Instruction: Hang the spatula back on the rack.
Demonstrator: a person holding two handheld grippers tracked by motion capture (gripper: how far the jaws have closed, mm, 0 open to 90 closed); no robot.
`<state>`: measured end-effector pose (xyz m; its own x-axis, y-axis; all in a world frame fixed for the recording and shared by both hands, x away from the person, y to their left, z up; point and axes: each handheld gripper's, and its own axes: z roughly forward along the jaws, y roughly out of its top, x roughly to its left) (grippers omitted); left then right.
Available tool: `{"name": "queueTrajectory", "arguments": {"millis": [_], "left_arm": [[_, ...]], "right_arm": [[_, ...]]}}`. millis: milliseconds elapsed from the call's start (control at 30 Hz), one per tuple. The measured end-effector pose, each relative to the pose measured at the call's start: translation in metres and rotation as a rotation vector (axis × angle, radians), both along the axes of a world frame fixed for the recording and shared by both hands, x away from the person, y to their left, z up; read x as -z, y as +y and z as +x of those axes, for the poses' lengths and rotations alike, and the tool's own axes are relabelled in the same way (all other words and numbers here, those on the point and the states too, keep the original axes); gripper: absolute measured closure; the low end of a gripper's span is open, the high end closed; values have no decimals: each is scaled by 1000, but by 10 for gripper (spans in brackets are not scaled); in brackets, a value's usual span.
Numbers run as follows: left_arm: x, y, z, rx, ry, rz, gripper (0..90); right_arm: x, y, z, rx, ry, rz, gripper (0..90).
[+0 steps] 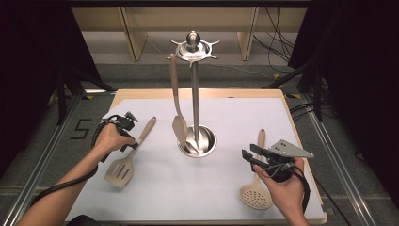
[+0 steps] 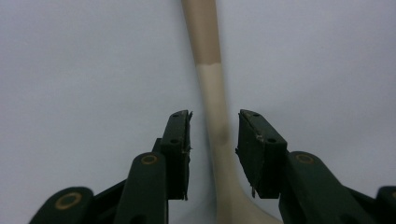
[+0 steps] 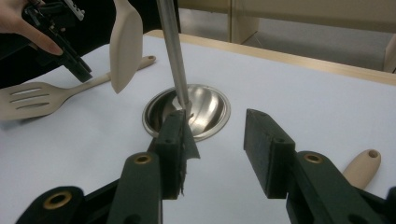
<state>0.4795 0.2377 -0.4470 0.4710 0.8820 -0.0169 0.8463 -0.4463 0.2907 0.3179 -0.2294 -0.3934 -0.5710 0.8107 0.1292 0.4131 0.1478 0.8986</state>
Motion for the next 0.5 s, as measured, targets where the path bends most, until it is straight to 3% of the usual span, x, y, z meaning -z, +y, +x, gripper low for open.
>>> {"name": "queueTrajectory", "arguments": {"millis": [100, 133, 233, 333, 500], "left_arm": [[3, 0, 0, 7, 15, 3, 632], [2, 1, 1, 30, 42, 16, 633], [5, 0, 1, 27, 52, 13, 638], [8, 0, 2, 27, 64, 11, 638], [12, -1, 5, 26, 95, 19, 641]], "right_arm": [[0, 0, 0, -2, -3, -1, 602], [0, -1, 1, -3, -10, -6, 602], [0, -1, 0, 7, 4, -6, 602], [2, 1, 0, 20, -19, -3, 601], [0, -1, -1, 2, 16, -18, 601]]}}
